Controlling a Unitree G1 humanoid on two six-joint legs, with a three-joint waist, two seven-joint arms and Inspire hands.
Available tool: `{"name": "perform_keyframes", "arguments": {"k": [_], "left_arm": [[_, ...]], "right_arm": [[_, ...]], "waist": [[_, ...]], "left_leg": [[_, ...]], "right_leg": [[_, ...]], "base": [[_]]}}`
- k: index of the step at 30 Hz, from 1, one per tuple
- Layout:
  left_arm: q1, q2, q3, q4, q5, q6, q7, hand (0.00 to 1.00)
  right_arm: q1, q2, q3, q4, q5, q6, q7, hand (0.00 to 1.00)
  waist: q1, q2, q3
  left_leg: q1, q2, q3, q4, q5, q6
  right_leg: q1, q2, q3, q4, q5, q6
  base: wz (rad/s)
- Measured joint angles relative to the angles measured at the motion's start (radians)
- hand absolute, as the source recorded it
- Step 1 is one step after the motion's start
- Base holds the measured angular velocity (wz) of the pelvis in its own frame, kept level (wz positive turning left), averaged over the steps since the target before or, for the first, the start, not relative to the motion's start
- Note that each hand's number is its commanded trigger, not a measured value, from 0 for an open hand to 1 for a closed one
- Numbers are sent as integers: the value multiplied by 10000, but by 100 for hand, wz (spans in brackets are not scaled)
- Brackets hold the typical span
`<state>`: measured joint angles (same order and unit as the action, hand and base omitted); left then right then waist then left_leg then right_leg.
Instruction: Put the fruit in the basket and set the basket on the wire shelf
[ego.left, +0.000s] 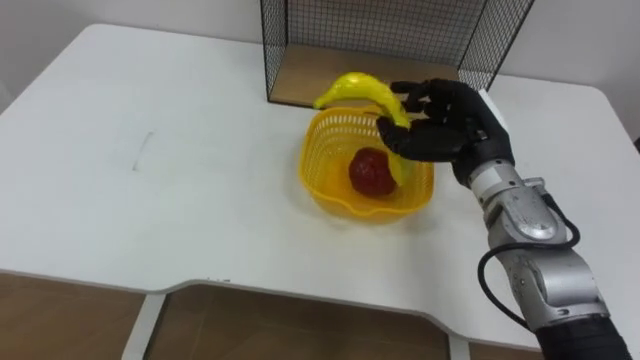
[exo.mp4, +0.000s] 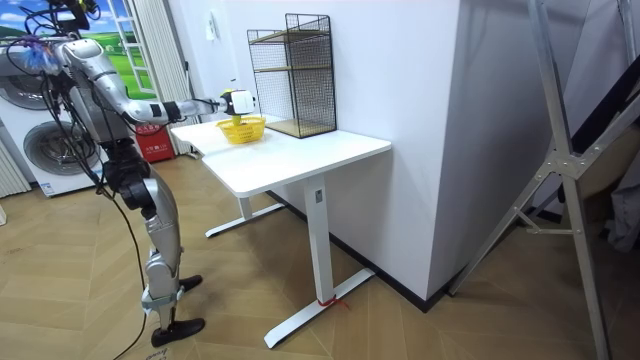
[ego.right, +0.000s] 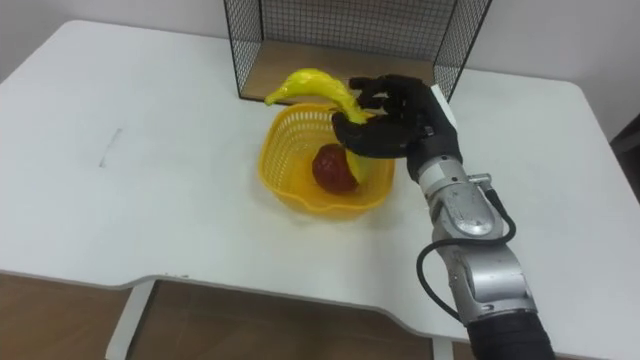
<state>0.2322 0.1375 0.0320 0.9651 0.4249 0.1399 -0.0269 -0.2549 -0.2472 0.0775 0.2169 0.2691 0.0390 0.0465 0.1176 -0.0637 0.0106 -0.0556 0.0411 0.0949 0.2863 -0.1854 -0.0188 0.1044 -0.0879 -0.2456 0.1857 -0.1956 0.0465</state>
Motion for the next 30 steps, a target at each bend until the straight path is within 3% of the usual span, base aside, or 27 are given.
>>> {"name": "perform_keyframes", "arguments": {"k": [8,15,30], "left_arm": [[-5,0,14,11,12,23,-8,0],[-22,1,14,0,36,29,-7,0],[-31,4,16,5,-25,28,62,0]], "right_arm": [[9,0,0,65,-131,55,-2,0],[9,0,-2,65,-381,57,-3,0],[209,-2,-3,86,-383,59,-31,0]], "waist": [[-13,-7,17],[-25,5,-46],[-100,50,-95]], "left_leg": [[-22,1,-1,25,1,2],[-41,1,6,43,3,4],[-14,-1,-36,66,3,4]], "right_leg": [[-58,-1,2,6,1,-1],[-119,-2,1,9,1,-1],[24,-1,-47,12,2,-3]], "base": [[0],[0],[0]]}}
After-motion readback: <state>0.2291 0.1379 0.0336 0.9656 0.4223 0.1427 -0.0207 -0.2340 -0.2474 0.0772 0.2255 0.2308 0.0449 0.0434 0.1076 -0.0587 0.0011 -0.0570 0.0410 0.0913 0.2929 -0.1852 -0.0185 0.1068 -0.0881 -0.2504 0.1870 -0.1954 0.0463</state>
